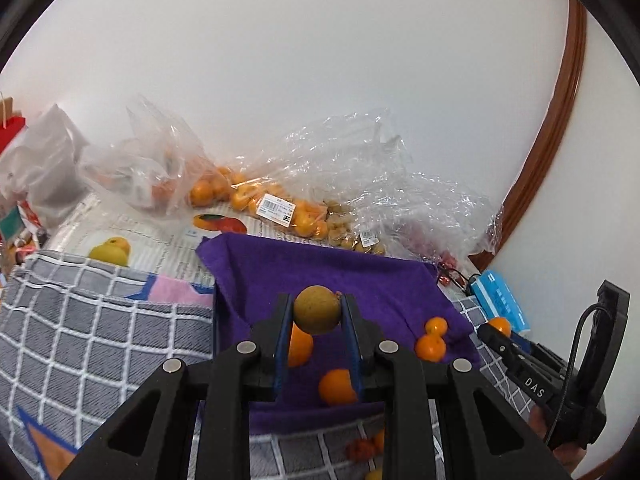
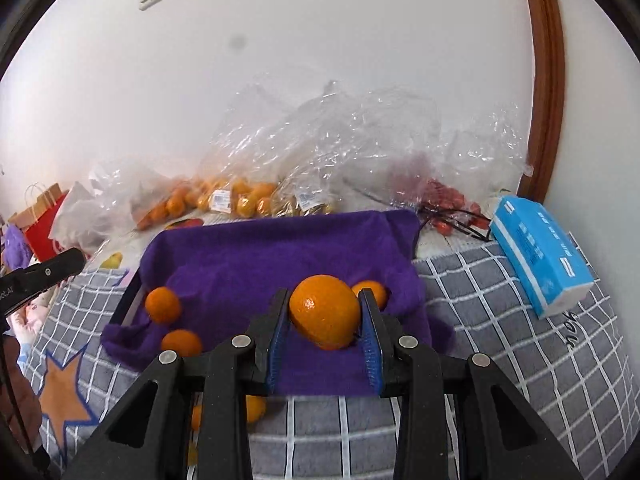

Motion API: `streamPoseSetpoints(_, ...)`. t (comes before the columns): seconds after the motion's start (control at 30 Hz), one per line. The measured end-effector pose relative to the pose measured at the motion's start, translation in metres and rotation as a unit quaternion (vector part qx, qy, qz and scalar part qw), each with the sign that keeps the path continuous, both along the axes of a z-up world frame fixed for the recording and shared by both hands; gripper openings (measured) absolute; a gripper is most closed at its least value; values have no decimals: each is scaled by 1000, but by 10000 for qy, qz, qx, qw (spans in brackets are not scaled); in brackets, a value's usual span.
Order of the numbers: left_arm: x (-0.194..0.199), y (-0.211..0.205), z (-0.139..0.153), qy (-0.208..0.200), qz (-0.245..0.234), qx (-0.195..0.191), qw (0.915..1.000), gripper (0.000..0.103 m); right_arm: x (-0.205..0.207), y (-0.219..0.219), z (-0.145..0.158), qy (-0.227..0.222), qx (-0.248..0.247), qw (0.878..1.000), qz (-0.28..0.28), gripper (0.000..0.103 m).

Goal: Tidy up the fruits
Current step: 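Lift both held fruits and carry them over the purple towel, then lower the orange onto the towel and open the right gripper while the left gripper releases the yellow fruit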

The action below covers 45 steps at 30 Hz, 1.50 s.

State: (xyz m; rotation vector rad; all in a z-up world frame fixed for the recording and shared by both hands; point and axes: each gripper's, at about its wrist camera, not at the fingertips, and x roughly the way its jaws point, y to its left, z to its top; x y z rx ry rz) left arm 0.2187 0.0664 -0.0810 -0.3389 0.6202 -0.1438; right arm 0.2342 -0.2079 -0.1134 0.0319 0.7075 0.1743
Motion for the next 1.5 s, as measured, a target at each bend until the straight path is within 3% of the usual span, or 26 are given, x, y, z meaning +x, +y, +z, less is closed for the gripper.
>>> streamPoseSetpoints(0.13, 10, 6, -21, -22, 8, -123, 9999, 23, 12, -4, -20, 13, 71, 9999, -90, 34)
streamPoseSetpoints(0.23, 15, 12, -34, 212, 43, -271, 9994, 23, 16, -7, -31, 48, -33, 9996, -279, 34)
streamPoseSetpoints(0.4, 15, 15, -40, 208, -117, -573, 9981, 23, 20, -14, -33, -7, 54, 9993, -367, 34)
streamPoseSetpoints(1.3, 24, 20, -56, 202, 287, -316, 9989, 23, 25, -35, -40, 65, 333, 9977, -587, 34)
streamPoseSetpoints(1.5, 26, 18, -61, 315, 233, -391, 9985, 23, 33, -37, -52, 436, 506, 9965, -502, 34)
